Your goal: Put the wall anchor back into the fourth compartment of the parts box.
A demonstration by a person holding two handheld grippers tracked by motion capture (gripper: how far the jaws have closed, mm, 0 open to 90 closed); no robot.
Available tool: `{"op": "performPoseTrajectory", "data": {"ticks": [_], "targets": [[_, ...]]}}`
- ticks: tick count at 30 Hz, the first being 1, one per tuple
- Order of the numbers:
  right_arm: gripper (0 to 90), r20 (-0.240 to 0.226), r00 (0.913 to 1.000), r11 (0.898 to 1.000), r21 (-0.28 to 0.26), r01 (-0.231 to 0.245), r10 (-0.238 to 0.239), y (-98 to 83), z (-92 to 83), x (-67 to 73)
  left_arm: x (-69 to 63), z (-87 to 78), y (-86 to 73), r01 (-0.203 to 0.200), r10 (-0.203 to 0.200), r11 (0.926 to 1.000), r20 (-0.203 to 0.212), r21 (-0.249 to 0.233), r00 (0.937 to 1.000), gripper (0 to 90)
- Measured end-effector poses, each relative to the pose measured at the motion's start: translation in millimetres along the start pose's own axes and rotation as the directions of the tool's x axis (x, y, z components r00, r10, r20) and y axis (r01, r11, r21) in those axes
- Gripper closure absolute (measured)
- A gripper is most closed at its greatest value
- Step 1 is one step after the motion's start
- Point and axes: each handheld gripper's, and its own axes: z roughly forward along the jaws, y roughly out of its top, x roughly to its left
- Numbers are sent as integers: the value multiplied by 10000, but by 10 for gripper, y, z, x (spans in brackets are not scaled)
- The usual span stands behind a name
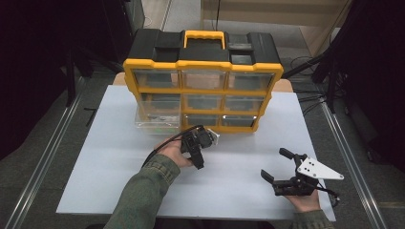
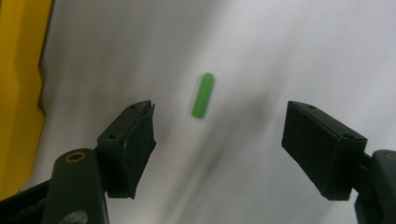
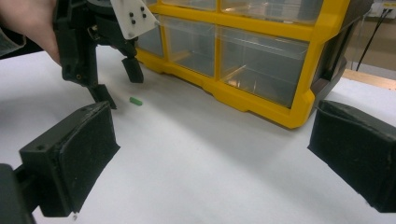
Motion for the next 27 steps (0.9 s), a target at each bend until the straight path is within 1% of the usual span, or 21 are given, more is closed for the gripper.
{"op": "performPoseTrajectory", "data": {"ticks": [1,2,3,4,5,8,9,10,11,12,13,14,15,16,20,21,22,23,24,26,27], "targets": [[10,-9,10000,10000,0,19,-19,0,3,0,7,11,1,-78,78,10000,-95,60,9999,253],[10,-18,10000,10000,11,19,-19,-1,5,0,10,22,2,-43,44,10000,-77,35,10000,253],[10,-34,10000,10000,18,29,-29,-1,6,0,2,31,4,94,-94,10000,-75,7,9999,254],[12,-42,10000,10000,30,20,-20,-1,6,1,10,33,13,-57,58,10000,-133,14,9999,254],[12,-46,10000,10000,27,36,-36,-1,6,0,9,38,19,-60,60,10000,-97,-5,9999,255],[13,-55,10000,10000,37,45,-45,-2,7,-1,0,51,47,33,-32,10000,-108,75,9999,256],[16,-66,10000,10000,51,43,-42,-2,7,0,-5,63,53,95,-95,10000,-162,-19,9998,256],[21,-103,9999,9999,76,65,-64,-2,8,-1,5,66,62,-68,69,10000,-254,17,9997,256],[21,-124,9999,9999,97,79,-78,-3,9,-1,6,67,68,4,-2,9999,-193,123,9998,257],[23,-145,9999,9999,109,69,-67,-3,9,0,10,77,68,84,-82,9999,-182,58,9998,257],[24,-157,9999,9999,119,72,-70,-3,10,0,28,86,70,6,-6,10000,-174,32,9998,258],[24,-171,9998,9999,119,81,-79,-3,11,-1,27,91,71,139,-138,9999,-102,104,9999,259],[24,-185,9998,9999,139,65,-63,-3,12,0,37,96,69,111,-110,9999,-89,109,9999,291],[24,-198,9998,9999,142,66,-63,-3,12,0,55,100,71,-14,15,9999,-85,147,10000,322],[24,-219,9997,9998,173,78,-74,-4,14,0,75,103,69,204,-204,9998,122,38,9997,391],[24,-222,9997,9998,186,74,-70,-4,15,1,85,95,73,135,-135,9999,90,6,9999,416],[25,-227,9997,9998,204,67,-62,-5,16,2,88,94,72,273,-272,9996,188,-28,9995,427],[25,-220,9997,9998,200,77,-73,-5,16,2,101,88,76,242,-240,9997,214,-64,9995,456],[25,-218,9997,9998,161,76,-73,-5,16,3,111,86,75,295,-292,9995,213,-131,9993,488],[26,-214,9997,9999,128,95,-93,-3,13,1,119,82,76,308,-304,9995,354,-102,9989,535],[26,-206,9998,9999,140,90,-87,-4,11,0,110,91,73,382,-377,9992,428,-99,9984,558]]}}
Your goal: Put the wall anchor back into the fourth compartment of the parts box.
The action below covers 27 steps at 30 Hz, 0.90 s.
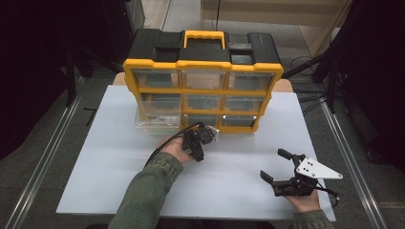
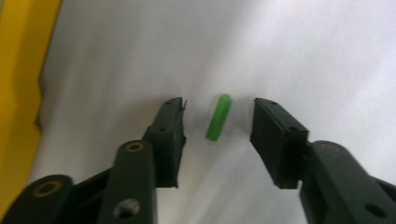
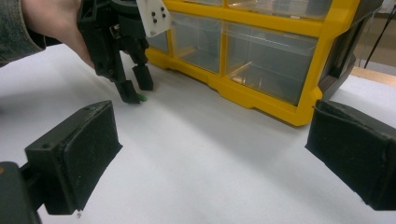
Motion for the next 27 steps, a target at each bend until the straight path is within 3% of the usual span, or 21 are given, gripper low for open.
{"op": "performPoseTrajectory", "data": {"ticks": [10,11,13,16,21,25,27], "targets": [[34,-26,10000,10000,-49,6,-6,1,-3,-1,6,0,8,-299,294,9995,331,143,9990,694],[44,-77,10000,10000,-90,21,-22,3,-8,0,4,-1,6,-211,203,9997,508,153,9985,711],[46,-63,10000,9999,-153,34,-35,5,-12,-2,-11,0,9,-318,308,9994,603,159,9977,789],[46,-40,10000,9999,-148,33,-34,5,-12,-3,-25,0,12,-478,466,9987,586,191,9972,836],[47,-45,10000,9999,-101,73,-74,2,-8,-2,-61,-2,20,-796,784,9963,383,314,9962,839],[46,13,10000,9999,-143,79,-79,4,-14,-4,-100,-15,12,-913,892,9948,453,462,9950,838],[46,42,9999,9998,-145,119,-118,5,-13,-4,-152,-62,9,-1106,1093,9935,488,263,9928,838]]}}
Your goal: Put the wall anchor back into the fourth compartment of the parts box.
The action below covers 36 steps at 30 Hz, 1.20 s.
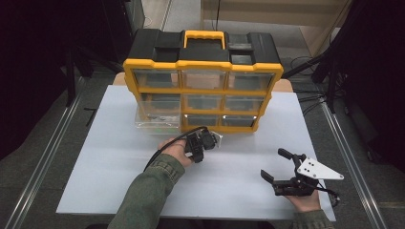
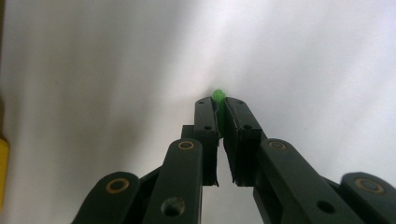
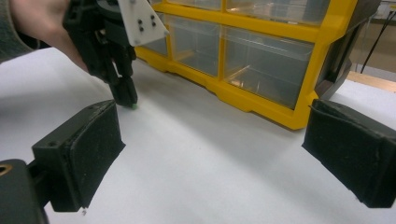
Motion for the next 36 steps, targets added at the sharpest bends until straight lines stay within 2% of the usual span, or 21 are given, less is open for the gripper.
{"op": "performPoseTrajectory", "data": {"ticks": [3,10,12,16,18,20,23,24,28,31,32,33,34,36], "targets": [[46,13,10000,10000,-12,-21,21,1,-1,-1,-28,-55,0,-66,67,9998,66,-179,10000,838],[43,41,10000,10000,-26,-48,48,0,-2,2,-85,-198,-13,-272,271,9996,-150,-97,9995,838],[42,48,10000,10000,-28,-51,51,0,-1,3,-103,-257,-31,-322,322,9993,-26,-207,9995,838],[40,51,10000,10000,-34,-82,82,0,-3,6,-123,-355,-49,-397,397,9992,-12,66,9992,838],[38,57,9999,10000,-41,-90,90,0,-3,6,-161,-453,-73,-360,360,9994,308,2,9989,838],[38,59,9999,9999,-43,-91,91,0,-3,6,-172,-503,-82,-481,480,9988,287,18,9984,838],[38,67,9999,9999,-46,-100,101,0,-2,7,-203,-717,-123,-685,685,9976,72,76,9976,838],[38,67,9999,9999,-46,-100,101,0,-2,7,-203,-717,-123,-685,685,9976,72,76,9976,838],[38,112,9999,9999,-64,-94,95,0,-16,7,-194,-934,-185,-655,656,9978,53,-123,9978,838],[38,126,9999,10000,-42,-80,81,-1,-16,8,-181,-1121,-250,-712,712,9975,-122,-26,9974,838],[38,126,9999,10000,-42,-80,81,-1,-16,8,-181,-1121,-250,-712,712,9975,-122,-26,9974,838],[38,123,9999,10000,-30,-87,87,-1,-12,7,-168,-1230,-284,-689,686,9975,-181,-127,9975,838],[38,123,9999,10000,-30,-87,87,-1,-12,7,-168,-1230,-284,-689,686,9975,-181,-127,9975,838],[37,155,9998,9999,-19,-101,101,0,-12,2,-128,-1387,-319,-672,669,9977,-268,-84,9974,837]]}}
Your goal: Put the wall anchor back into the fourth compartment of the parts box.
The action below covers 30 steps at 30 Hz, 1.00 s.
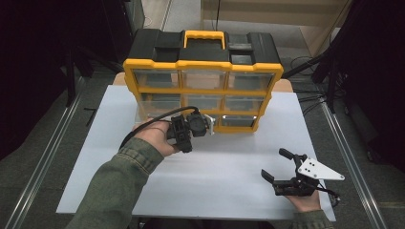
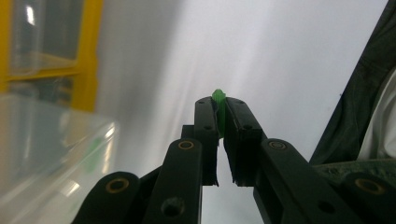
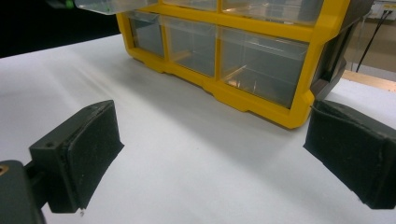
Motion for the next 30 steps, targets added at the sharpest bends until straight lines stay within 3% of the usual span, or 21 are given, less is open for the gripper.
{"op": "performPoseTrajectory", "data": {"ticks": [5,13,18,22,29,30], "targets": [[37,12,10000,10000,-6,-12,12,1,0,1,94,-268,-46,54,-54,10000,-56,5,10000,837],[37,16,10000,10000,-12,-18,18,3,-4,-2,378,-675,-165,588,-587,9983,-772,-14,9953,838],[36,16,10000,10000,-9,-14,14,3,-4,-3,524,-686,-226,924,-925,9957,-921,-49,9914,837],[36,18,10000,10000,27,-9,9,2,0,0,711,-607,-267,1454,-1419,9889,-984,298,9850,838],[36,46,10000,10000,69,32,-32,0,-2,-5,766,-574,-283,1723,-1691,9845,-814,336,9822,829],[36,19,10000,10000,33,20,-20,1,-2,-2,753,-575,-275,1640,-1602,9860,-991,314,9821,772]]}}
